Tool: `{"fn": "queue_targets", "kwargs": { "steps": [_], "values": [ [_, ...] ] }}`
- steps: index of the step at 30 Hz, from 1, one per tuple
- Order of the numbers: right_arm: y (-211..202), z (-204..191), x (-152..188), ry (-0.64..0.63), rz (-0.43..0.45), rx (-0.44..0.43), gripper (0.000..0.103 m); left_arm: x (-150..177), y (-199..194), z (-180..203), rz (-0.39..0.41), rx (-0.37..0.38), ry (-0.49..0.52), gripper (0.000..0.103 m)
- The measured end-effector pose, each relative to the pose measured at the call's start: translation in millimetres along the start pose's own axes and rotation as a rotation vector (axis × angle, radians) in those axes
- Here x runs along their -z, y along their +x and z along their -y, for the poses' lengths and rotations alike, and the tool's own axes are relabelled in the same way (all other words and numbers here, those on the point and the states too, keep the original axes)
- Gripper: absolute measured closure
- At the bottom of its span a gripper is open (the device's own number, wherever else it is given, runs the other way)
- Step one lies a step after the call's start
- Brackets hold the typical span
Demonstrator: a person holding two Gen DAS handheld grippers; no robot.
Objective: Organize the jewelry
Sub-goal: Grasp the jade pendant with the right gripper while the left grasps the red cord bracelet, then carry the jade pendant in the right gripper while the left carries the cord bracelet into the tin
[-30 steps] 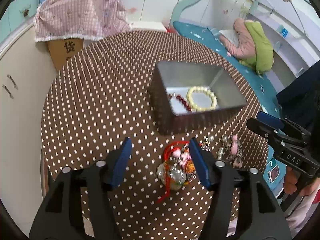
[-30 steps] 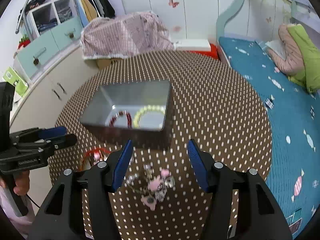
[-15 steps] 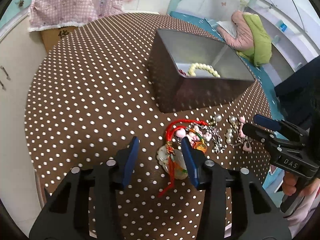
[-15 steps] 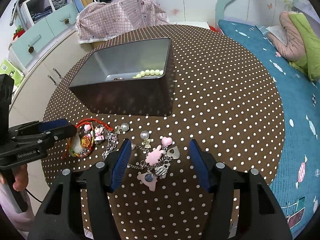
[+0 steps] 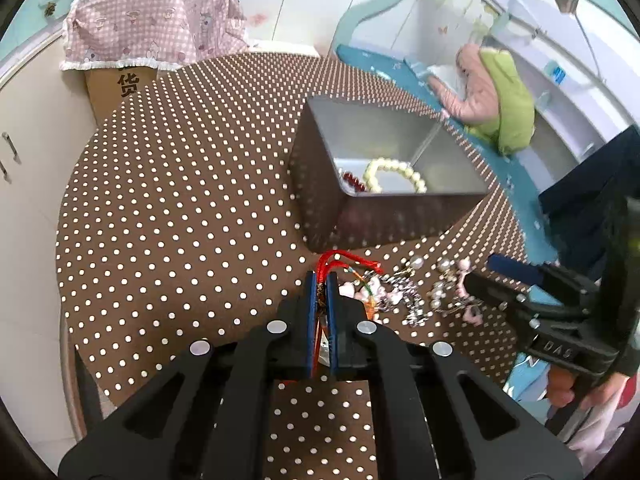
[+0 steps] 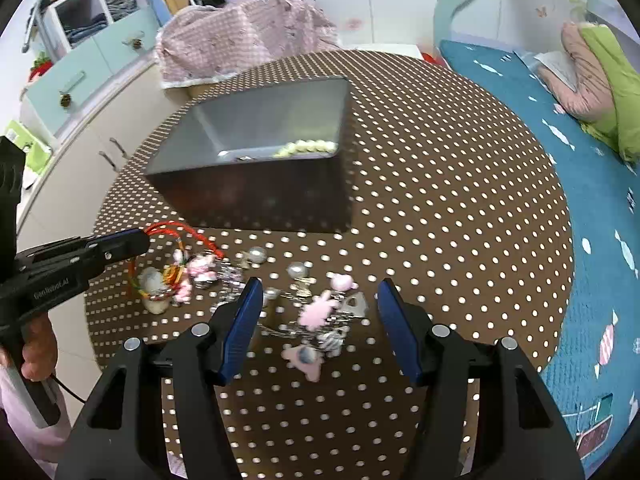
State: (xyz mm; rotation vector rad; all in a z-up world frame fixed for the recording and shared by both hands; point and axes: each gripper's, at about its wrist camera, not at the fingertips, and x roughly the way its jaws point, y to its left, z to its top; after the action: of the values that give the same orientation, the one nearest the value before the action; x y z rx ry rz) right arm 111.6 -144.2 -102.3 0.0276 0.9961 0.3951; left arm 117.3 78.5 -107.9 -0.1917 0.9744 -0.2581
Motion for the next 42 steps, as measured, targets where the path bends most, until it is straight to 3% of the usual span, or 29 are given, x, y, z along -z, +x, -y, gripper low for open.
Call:
{"fn": "queue_targets", "kwargs": {
  "steps": [10,15,19,24,31,32,34,42],
  "values": [
    [-6,-51,-2,-0.144,0.03,-0.121,0.046,13,-54,-15,0.103,0.013,-0.039,0.098],
    [5,-87,2,-0.26,0.021,-0.2,0.046,36,-67,-24,0.113,-0.026,-0.075,0.098],
    [19,-105,0,-0.315,0.0,-0.216,0.048,51,-70,-37,0.106,-0.03,-0.114,0.098],
    [40,-114,-1,-0.338,-0.045,-0.213,0.055,62,-69,-46,0.099,-0.041,-0.138,0.098],
    [49,-122,4,-0.394,-0.045,-0.18,0.056,67,-61,-53,0.084,-0.03,-0.16,0.098],
    [49,-121,6,-0.403,-0.042,-0.172,0.058,68,-60,-54,0.08,-0.027,-0.162,0.098],
    [51,-125,9,-0.437,-0.029,-0.115,0.074,68,-59,-56,0.08,-0.015,-0.165,0.098],
    [50,-121,9,-0.435,-0.04,-0.107,0.076,60,-54,-57,0.081,0.008,-0.159,0.098]
  ]
}}
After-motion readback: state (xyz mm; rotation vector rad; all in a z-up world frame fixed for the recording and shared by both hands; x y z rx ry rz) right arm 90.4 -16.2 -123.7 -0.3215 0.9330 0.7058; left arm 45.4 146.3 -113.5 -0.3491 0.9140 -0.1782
